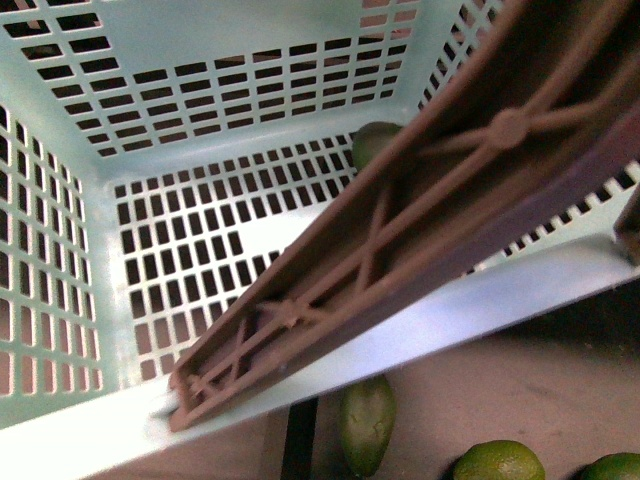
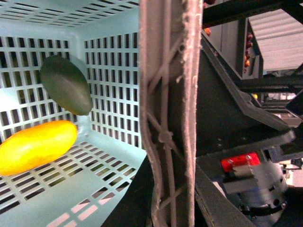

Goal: Pick mango and avocado into basket

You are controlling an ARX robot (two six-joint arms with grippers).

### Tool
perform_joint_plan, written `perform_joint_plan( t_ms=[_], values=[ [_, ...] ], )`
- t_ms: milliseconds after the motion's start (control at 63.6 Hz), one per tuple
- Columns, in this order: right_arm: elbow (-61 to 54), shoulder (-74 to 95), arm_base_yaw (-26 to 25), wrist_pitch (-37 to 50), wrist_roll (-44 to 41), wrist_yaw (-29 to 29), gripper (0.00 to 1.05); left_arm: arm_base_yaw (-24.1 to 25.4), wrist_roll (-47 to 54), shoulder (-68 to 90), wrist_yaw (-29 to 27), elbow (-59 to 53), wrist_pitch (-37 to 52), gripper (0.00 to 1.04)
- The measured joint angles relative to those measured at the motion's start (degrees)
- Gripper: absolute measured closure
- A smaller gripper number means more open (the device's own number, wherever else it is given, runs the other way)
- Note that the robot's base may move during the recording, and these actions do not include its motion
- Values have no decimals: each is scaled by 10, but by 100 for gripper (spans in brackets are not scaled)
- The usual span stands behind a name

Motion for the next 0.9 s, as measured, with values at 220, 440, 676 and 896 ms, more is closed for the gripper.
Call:
perform_joint_plan(
  t_ms=[220,440,676,896],
  values=[
    [-119,-88,-26,124,-123,197,37,0,1,0,-2,0,0,96],
    [-273,-187,-94,159,-158,139,81,0,0,0,2,0,0,96],
    [-356,-267,-140,161,-165,93,103,0,1,0,-3,0,0,96],
    [-405,-338,-171,139,-165,63,103,0,0,0,0,0,0,96]
  ],
)
